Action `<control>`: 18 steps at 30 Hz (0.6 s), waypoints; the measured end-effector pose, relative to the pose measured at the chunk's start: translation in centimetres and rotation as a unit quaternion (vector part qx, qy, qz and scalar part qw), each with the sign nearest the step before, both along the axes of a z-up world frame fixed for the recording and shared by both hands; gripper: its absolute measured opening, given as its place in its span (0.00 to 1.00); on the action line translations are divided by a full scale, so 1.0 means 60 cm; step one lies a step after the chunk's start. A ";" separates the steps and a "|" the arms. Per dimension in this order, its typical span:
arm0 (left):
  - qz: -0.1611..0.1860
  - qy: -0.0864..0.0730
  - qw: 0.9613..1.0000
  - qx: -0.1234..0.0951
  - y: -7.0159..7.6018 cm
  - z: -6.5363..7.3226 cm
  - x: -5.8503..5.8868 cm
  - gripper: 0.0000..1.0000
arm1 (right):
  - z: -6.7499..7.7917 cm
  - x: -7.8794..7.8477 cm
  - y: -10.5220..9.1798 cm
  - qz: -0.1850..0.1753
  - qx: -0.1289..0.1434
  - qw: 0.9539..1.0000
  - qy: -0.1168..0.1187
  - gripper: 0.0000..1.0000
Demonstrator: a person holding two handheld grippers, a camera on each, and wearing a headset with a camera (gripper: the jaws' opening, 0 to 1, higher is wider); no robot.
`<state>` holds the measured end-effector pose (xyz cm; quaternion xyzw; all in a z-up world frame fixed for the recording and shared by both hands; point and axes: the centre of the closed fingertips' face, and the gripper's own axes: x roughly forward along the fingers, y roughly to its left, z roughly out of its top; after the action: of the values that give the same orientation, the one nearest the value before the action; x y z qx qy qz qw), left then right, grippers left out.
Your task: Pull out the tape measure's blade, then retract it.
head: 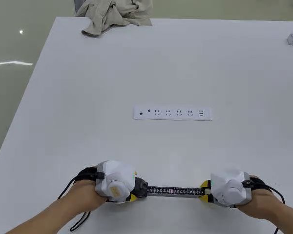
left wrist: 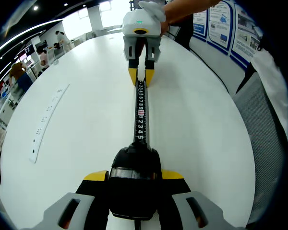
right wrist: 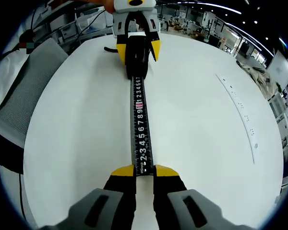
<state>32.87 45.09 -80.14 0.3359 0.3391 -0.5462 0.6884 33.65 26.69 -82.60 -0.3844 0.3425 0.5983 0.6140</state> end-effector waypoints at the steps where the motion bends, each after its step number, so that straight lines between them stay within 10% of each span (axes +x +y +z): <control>1: 0.000 0.000 1.000 0.000 0.000 0.000 0.000 0.36 | 0.000 0.000 -0.002 -0.001 -0.001 1.000 0.000 0.11; 18: 0.000 -0.001 1.000 0.001 0.000 0.000 -0.001 0.36 | 0.001 0.005 -0.047 -0.014 -0.008 1.000 -0.001 0.11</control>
<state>32.82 45.07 -80.14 0.3369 0.3385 -0.5457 0.6885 33.94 23.87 -82.57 -0.3852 0.3523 0.5863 0.6195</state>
